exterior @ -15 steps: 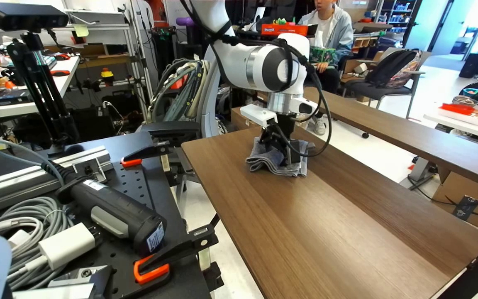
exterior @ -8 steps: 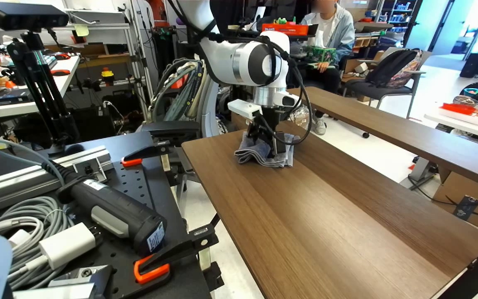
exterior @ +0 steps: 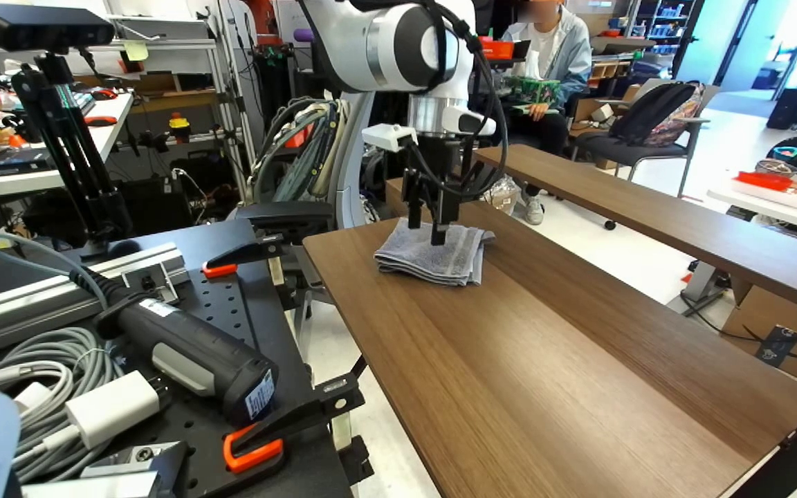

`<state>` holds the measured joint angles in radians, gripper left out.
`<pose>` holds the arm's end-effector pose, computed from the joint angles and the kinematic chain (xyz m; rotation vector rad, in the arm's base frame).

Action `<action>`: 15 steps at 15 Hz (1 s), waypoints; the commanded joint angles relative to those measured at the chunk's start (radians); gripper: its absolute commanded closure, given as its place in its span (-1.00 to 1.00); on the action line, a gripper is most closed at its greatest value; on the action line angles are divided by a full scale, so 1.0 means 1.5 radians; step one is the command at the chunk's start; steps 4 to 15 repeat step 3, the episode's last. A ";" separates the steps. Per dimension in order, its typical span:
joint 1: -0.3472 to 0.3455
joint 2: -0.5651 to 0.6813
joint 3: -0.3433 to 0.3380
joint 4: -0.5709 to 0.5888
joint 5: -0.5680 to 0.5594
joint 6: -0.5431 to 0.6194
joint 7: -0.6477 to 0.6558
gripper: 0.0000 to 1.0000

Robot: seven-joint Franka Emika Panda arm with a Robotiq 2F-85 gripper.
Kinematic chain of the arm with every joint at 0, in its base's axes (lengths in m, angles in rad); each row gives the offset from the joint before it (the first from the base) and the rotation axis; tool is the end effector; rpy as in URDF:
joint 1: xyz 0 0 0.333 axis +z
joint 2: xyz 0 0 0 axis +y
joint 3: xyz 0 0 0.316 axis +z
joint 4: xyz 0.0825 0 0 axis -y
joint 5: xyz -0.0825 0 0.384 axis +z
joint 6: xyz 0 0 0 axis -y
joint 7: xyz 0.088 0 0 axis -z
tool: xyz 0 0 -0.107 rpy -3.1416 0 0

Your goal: Slide the grey towel to the left

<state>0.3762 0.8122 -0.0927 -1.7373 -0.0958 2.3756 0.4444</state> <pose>0.6119 0.1800 0.0993 2.9527 -0.0930 -0.1701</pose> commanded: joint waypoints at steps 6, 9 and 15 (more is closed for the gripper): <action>-0.012 -0.075 0.008 -0.081 -0.028 -0.005 0.006 -1.00; -0.012 -0.075 0.008 -0.081 -0.028 -0.005 0.006 -1.00; -0.012 -0.075 0.008 -0.081 -0.028 -0.005 0.006 -1.00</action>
